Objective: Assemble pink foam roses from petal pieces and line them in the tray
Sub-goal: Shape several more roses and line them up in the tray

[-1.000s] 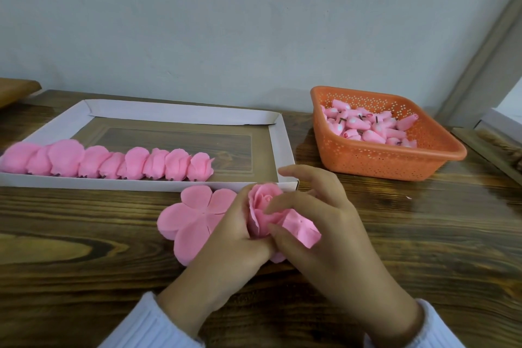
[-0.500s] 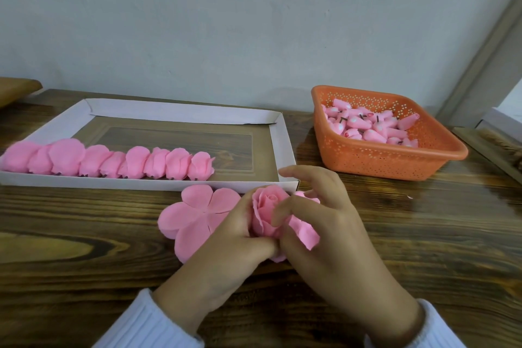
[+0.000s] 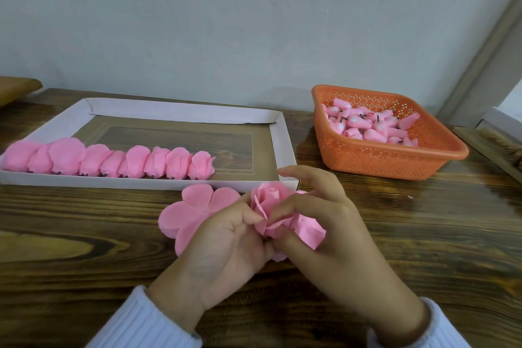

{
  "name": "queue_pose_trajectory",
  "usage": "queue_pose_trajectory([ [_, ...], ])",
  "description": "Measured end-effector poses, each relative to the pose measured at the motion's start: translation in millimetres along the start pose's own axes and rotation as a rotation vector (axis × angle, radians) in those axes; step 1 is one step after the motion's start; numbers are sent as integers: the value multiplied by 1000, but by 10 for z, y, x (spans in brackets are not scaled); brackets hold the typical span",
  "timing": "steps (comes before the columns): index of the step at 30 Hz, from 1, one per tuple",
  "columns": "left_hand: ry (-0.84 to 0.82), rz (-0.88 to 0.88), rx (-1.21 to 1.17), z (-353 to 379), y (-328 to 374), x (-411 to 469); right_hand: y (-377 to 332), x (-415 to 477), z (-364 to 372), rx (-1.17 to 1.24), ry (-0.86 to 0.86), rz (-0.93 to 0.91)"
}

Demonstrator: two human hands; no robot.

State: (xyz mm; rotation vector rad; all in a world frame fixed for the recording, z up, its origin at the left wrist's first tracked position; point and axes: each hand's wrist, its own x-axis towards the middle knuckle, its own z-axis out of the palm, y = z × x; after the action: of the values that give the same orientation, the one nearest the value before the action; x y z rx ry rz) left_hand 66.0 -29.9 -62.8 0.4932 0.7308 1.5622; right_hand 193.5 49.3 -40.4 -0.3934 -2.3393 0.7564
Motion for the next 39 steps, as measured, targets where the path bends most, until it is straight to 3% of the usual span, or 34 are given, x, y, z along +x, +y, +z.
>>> queue_pose_trajectory([
  [17,15,89,111,29,-15,2,-15,6,-79,122,-31,54],
  [28,-158,72,96,-64,-25,10,37,20,-56,31,75,45],
  [32,-76,139,286,-109,-82,33,30,22,-56,63,78,36],
  [39,178,414,744,-46,-119,28,-6,7,-17,45,85,-12],
])
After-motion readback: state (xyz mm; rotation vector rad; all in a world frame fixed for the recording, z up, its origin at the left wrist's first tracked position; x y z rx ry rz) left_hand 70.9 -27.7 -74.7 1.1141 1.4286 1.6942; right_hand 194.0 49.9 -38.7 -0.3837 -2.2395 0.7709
